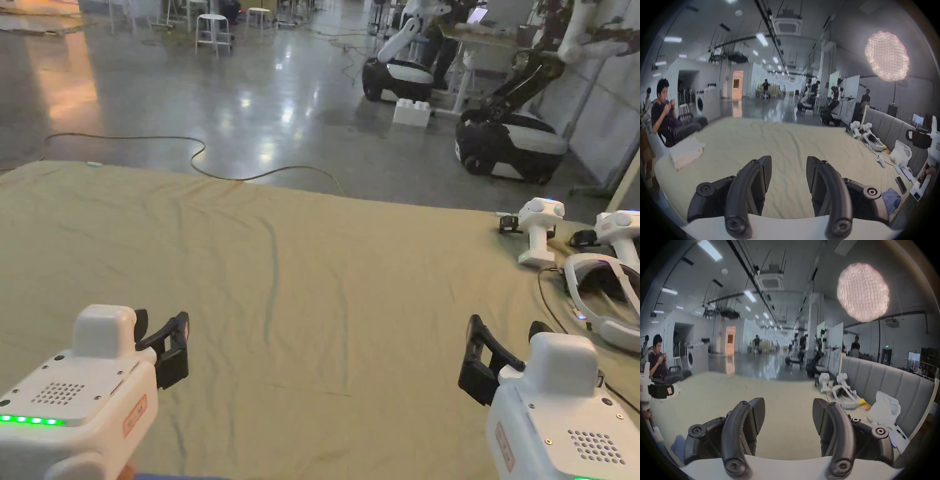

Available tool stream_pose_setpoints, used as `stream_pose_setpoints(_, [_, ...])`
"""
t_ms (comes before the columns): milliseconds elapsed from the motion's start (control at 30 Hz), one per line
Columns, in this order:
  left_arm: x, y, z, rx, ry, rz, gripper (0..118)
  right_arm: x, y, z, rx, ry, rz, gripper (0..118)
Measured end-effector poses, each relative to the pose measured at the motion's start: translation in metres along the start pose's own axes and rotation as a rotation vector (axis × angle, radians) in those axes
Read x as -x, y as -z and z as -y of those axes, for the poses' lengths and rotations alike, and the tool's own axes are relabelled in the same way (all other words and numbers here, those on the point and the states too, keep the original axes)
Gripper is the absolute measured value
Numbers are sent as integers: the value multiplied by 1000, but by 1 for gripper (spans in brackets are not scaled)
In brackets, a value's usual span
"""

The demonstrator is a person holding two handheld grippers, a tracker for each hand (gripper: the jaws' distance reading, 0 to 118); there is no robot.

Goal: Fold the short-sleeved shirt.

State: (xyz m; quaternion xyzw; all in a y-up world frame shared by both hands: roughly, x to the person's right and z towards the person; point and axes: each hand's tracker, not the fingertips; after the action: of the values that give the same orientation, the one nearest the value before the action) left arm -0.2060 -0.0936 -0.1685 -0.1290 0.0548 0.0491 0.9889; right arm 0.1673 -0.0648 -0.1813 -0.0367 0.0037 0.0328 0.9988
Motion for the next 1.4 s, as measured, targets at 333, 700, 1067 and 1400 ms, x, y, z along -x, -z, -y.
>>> stream_pose_setpoints(333, [-26,-4,-27,-155,104,-82,4,40,19,-18,-75,66,-11,0])
stream_pose_setpoints(700, [27,8,-28,18,-27,-31,0,42,30,-9,-26,20,-35,0])
stream_pose_setpoints(1067, [179,-5,58,525,-350,156,0,43,34,17,110,-1,-126,0])
stream_pose_setpoints(1400, [235,2,152,765,-685,317,61,43,36,36,208,25,-151,0])
